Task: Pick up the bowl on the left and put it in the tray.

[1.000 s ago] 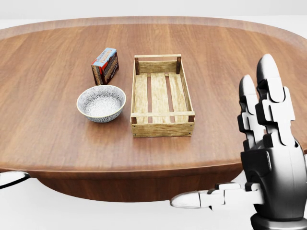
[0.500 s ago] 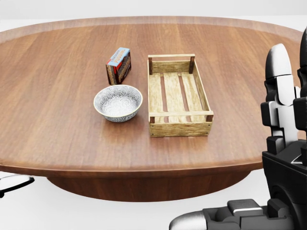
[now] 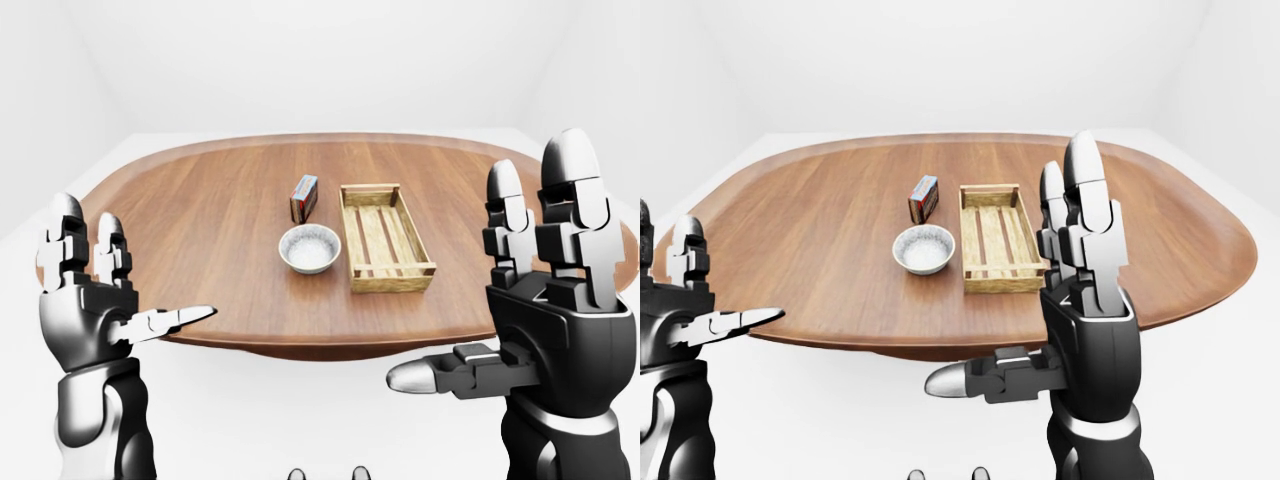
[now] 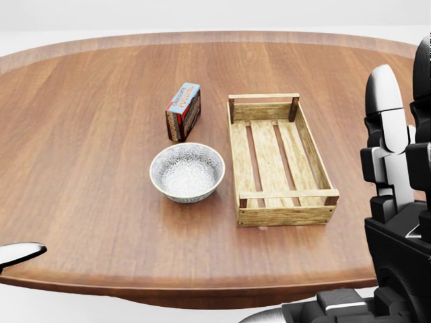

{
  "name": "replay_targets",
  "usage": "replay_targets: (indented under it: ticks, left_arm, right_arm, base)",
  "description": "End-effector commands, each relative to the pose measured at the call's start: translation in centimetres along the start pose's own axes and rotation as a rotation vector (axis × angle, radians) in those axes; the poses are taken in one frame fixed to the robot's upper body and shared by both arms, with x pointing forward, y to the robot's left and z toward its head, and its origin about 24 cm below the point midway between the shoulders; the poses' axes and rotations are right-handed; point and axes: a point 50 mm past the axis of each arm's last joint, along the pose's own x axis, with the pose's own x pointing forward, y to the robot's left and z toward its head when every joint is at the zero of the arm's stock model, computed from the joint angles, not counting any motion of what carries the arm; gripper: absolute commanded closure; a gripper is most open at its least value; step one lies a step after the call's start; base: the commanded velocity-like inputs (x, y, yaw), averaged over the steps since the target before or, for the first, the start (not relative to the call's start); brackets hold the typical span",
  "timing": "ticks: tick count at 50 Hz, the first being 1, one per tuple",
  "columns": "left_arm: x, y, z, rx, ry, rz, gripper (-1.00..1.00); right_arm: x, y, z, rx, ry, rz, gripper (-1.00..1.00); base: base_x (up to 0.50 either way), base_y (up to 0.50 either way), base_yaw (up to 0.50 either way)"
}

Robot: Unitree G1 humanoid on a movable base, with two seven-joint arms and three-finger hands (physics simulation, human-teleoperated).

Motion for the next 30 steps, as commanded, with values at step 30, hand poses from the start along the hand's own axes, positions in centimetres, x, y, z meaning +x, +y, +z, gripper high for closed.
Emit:
replay_targets:
  ticks: [30]
  left_arm:
    - [-0.46, 0.07, -1.7, -0.007, 0.078, -0.001, -1.0]
  right_arm:
    - [-0.03, -0.09, -0.01, -0.002, 0.002, 0.007, -1.0]
  base:
    - [0.5, 0.03, 0.0]
